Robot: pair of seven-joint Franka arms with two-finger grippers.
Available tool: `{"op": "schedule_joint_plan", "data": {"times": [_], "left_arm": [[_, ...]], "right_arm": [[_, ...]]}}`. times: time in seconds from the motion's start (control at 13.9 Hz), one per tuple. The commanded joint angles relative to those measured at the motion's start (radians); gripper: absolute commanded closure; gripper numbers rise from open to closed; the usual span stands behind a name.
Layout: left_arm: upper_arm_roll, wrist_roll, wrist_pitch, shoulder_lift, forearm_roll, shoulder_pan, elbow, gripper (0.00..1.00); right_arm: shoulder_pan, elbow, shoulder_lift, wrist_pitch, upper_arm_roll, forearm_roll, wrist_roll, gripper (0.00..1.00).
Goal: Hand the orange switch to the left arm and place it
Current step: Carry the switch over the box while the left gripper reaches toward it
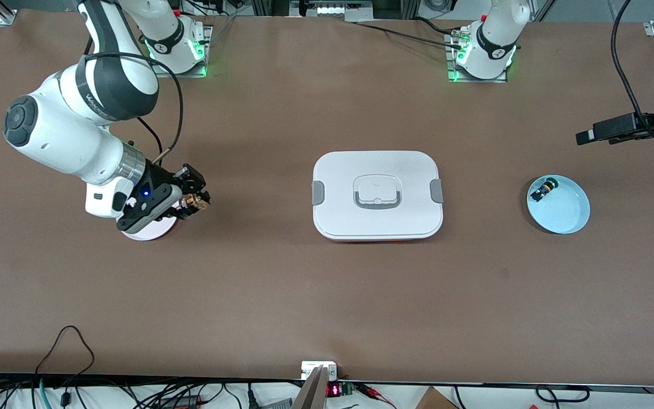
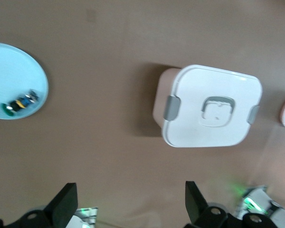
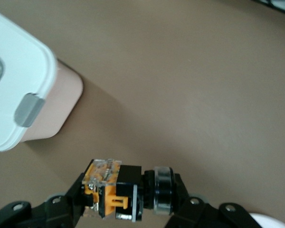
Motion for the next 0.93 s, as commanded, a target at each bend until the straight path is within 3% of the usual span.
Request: {"op": "schedule_joint_plan", "data": {"times": [0.0, 0.22, 0.57, 0.86], "left_arm": [[0.031, 0.03, -0.03, 0.007, -0.169, 0.013, -0.06, 0.0], [0.059, 0.091, -0.041, 0.027, -0.381, 0.024, -0.142, 0.0], [0.06, 0.157, -0.077, 0.062, -0.72, 0.038, -0.3, 0.0], [0.044, 0.301, -0.069, 0.114, -1.004, 0.004, -0.418, 0.0]], "right_arm": [[-0.003, 0.007, -0.014, -0.018, 0.015, 0.197, -0.267, 0.99], [0.015, 0.007, -0.01, -0.018, 0.016, 0.44, -0.607, 0.99], [0.083, 0.007, -0.002, -0.032, 0.016, 0.837, -0.978, 0.99], [0.164, 0.128, 0.048, -0.03, 0.018, 0.952, -1.014, 0.99]]}}
